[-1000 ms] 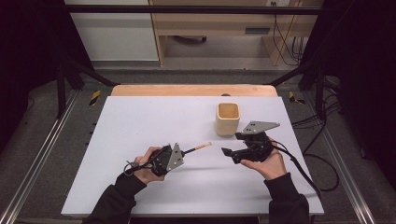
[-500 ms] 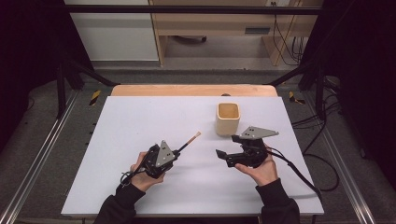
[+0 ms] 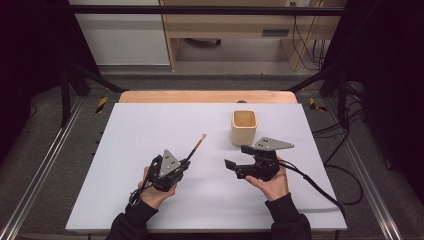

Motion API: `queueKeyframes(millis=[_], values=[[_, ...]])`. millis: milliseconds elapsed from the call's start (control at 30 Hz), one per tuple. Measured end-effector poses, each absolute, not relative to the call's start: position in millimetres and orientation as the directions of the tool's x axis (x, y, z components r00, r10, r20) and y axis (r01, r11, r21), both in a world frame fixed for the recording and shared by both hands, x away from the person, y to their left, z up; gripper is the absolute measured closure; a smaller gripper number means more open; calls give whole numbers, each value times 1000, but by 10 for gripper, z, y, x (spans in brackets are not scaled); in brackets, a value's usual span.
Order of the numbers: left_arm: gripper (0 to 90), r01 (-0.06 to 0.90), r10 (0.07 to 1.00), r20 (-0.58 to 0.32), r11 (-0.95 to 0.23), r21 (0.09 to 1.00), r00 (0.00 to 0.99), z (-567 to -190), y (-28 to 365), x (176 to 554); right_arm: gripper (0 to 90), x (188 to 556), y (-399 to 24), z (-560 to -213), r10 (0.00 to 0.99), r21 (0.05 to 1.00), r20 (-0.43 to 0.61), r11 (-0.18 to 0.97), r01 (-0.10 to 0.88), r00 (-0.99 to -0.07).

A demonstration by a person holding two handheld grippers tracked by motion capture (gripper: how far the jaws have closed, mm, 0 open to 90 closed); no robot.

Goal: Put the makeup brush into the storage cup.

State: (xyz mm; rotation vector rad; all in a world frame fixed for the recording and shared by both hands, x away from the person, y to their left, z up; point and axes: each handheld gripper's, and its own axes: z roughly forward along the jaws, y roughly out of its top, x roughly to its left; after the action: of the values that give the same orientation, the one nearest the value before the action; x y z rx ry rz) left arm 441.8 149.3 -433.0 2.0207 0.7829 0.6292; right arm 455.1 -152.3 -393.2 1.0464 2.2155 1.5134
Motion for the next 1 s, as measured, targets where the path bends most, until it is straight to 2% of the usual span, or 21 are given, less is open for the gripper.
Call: queueKeyframes(millis=[267, 567, 767, 1000], values=[[835, 323, 746, 80, -379, 867, 661, -4386, 1432, 4378, 165, 4573, -1484, -3951, 699, 899, 208, 140, 415, -685], [836, 336, 778, 30, -306, 891, 628, -4399, 1384, 4321, 234, 4618, -1387, -3982, 676, 901, 256, 92, 424, -691], [835, 336, 787, 4, -267, 903, 617, -4381, 1355, 4289, 269, 4634, -1291, -4005, 683, 900, 248, 99, 424, -687], [835, 335, 789, -4, -256, 907, 614, -4403, 1288, 4254, 341, 4658, -1177, -4021, 658, 902, 304, 33, 430, -689]])
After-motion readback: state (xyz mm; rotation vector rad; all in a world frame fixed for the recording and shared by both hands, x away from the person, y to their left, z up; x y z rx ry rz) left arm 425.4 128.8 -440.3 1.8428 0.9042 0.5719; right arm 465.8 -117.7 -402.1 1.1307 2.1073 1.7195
